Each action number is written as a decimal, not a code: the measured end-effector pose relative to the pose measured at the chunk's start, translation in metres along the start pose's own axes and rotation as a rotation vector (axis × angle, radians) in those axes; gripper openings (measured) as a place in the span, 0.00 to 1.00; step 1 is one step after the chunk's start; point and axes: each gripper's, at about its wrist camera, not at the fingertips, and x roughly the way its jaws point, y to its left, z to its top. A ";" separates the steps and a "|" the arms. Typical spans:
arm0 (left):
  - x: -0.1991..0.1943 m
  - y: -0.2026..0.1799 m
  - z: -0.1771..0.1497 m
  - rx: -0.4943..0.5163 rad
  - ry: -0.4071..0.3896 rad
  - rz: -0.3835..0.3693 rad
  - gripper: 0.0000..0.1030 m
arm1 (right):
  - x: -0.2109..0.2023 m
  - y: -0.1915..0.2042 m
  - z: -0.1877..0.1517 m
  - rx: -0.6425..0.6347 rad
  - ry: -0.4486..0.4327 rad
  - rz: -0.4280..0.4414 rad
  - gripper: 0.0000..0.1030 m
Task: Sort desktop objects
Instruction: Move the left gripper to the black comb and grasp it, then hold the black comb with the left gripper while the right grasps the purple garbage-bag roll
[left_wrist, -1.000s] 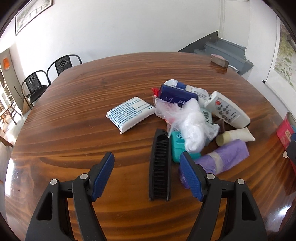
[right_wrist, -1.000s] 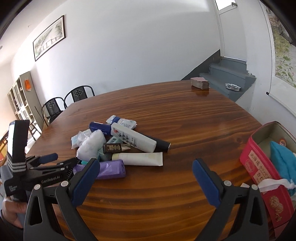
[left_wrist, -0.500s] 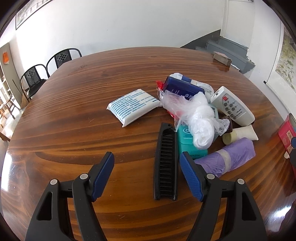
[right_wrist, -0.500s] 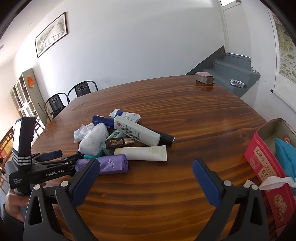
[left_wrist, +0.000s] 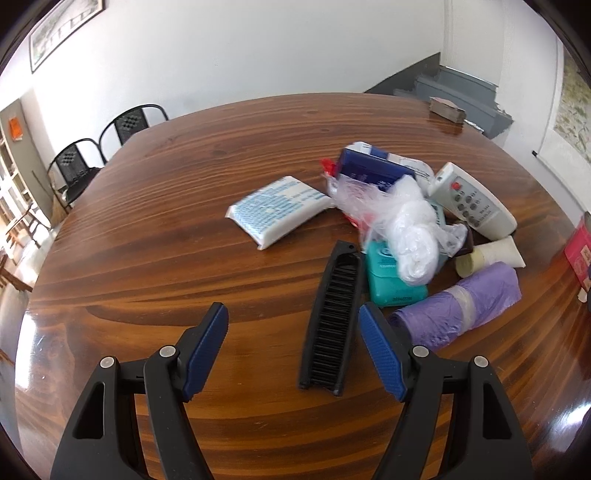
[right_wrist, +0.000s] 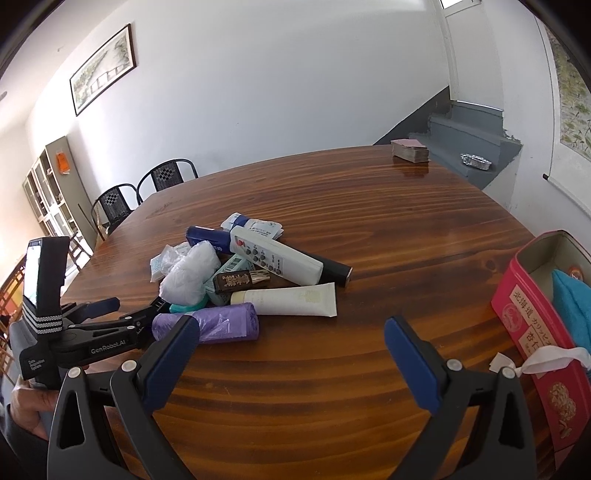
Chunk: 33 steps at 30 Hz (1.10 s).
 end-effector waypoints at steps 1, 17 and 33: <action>0.002 -0.002 0.000 0.005 0.006 -0.019 0.74 | 0.000 0.000 0.000 -0.001 0.002 0.002 0.98; 0.012 0.010 0.001 -0.098 0.034 -0.074 0.28 | 0.008 -0.004 -0.003 0.028 0.047 0.033 0.98; -0.039 0.032 -0.020 -0.144 -0.069 -0.015 0.28 | 0.026 0.021 -0.016 -0.070 0.081 0.025 0.98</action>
